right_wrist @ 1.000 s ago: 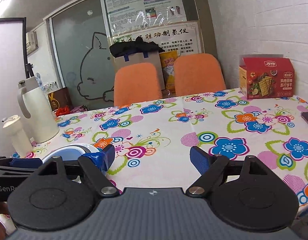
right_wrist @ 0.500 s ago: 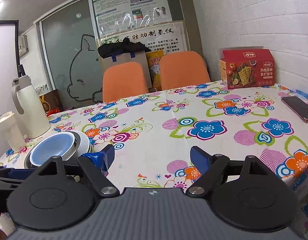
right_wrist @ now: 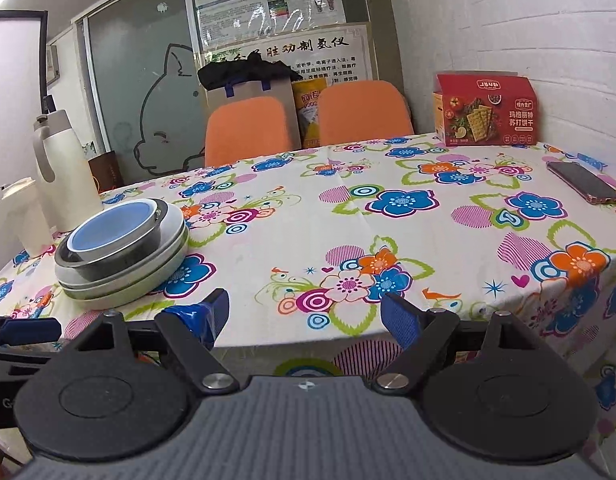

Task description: Organize plates and bowls

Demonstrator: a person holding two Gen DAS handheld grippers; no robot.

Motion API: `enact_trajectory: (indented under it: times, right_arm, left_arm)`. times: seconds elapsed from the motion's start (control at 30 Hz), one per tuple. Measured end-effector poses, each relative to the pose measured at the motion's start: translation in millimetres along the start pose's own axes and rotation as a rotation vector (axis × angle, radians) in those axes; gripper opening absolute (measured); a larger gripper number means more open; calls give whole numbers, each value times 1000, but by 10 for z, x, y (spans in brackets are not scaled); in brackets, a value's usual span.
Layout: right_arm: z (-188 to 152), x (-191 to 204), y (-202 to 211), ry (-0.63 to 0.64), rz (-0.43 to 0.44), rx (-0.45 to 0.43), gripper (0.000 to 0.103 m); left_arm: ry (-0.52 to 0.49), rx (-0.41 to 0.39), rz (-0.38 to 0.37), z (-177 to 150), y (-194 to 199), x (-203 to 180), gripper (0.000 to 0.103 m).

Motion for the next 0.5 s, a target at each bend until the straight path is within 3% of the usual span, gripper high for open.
enact_trajectory:
  times: [0.5]
  right_arm:
    - [-34,51,194,17,3,-39,70]
  left_arm:
    - [-11,-14,-13,-111,121,-32,73]
Point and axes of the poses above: each gripper's, at about its wrist camera, not at the fingertips, and y roughly against the way its jaws point, x to its left, z to its top, the point moved 4 cm from there along -y, roughly the way its jaws point, and after that the axes turned 2 degrees about y, right-handed, at the moved point
